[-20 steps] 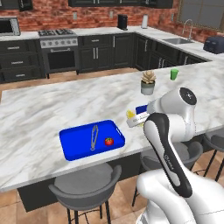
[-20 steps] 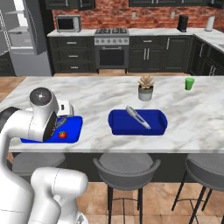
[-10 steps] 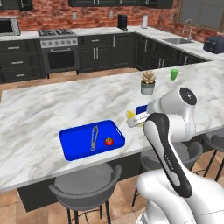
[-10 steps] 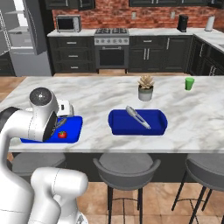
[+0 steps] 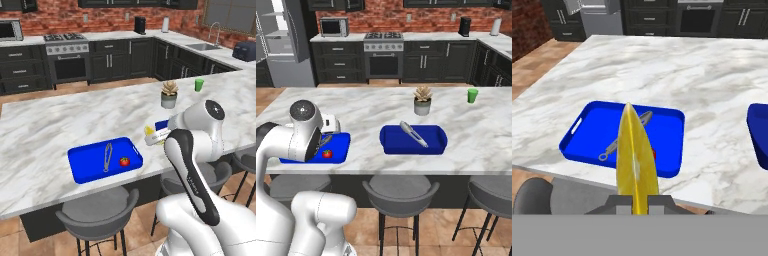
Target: Gather the lemon wedge and tomato from the fridge and place them on a tray on the dining counter. Then gather the fishs from the fridge and place them on the other tray.
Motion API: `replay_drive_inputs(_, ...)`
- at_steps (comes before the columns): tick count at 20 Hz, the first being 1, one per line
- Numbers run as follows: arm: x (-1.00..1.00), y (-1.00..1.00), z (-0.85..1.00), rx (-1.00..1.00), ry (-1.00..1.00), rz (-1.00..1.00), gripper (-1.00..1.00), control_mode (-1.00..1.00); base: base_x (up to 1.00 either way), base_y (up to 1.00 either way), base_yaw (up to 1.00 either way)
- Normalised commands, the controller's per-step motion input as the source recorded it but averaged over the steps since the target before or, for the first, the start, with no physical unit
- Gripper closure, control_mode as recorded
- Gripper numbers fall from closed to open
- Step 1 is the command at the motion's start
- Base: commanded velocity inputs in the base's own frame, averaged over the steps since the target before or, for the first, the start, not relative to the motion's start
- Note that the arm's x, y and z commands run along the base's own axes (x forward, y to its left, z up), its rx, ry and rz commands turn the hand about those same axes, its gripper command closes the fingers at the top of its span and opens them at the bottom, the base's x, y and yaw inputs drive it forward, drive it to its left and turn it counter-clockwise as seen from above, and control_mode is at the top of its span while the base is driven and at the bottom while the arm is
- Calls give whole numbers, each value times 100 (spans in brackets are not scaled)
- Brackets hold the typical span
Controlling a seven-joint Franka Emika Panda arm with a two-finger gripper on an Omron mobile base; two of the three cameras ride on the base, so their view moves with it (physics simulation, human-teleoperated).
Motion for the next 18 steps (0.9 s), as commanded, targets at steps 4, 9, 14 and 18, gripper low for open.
replay_drive_inputs(4, 0, 0, 0, 0, 0, 0, 100, -100, 0, 0, 0)
replay_drive_inputs(9, 14, 1, -6, -2, 4, 0, 100, -100, 0, 0, 0)
replay_drive_inputs(14, 43, 2, -13, 0, 10, 0, 100, -100, 0, 0, 0)
replay_drive_inputs(18, 63, 0, -14, 0, 10, 0, 100, -100, 0, 0, 0)
